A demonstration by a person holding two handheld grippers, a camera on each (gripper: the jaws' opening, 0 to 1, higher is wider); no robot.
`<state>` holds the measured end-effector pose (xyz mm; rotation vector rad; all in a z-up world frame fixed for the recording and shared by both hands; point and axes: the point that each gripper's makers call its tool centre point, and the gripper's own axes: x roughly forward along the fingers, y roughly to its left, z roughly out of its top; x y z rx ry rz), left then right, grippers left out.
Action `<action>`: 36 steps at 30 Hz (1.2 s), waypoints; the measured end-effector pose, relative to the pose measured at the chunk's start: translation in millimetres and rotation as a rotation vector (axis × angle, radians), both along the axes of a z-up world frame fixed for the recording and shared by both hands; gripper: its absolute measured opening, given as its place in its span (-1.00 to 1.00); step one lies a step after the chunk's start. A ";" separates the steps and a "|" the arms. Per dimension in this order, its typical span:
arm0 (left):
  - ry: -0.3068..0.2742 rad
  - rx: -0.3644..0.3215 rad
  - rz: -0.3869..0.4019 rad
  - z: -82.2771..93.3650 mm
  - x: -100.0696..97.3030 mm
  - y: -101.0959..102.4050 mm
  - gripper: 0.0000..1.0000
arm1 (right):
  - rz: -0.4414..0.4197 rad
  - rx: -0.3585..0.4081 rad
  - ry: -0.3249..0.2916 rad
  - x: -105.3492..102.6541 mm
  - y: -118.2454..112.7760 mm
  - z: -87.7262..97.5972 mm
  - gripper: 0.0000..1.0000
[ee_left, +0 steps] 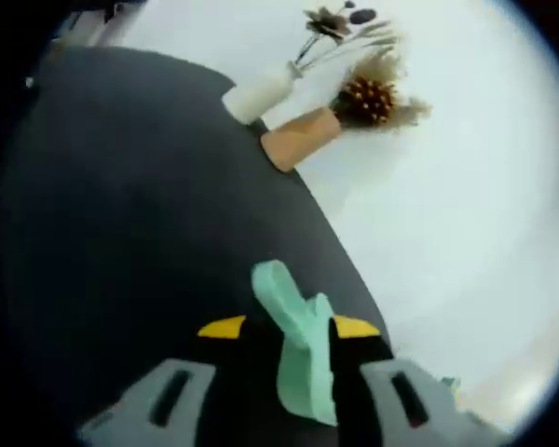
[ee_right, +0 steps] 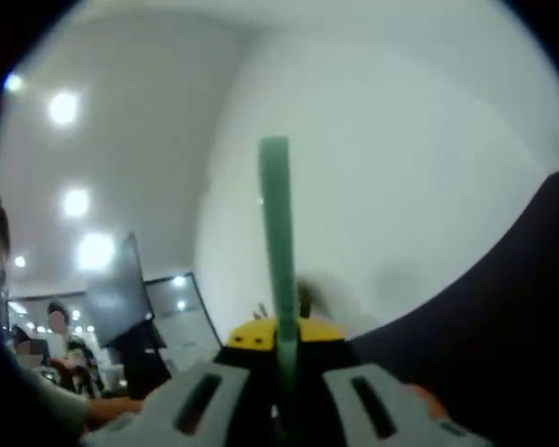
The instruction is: Pick up the broom and sweep the trash on the tabletop into the dustpan.
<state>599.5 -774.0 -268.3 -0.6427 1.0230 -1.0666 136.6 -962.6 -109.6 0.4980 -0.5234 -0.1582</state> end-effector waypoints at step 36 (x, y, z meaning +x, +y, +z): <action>-0.029 -0.201 0.224 44.3 -13.8 -9.2 -0.80 | -0.043 -0.018 0.101 17.8 -3.7 -7.3 -0.89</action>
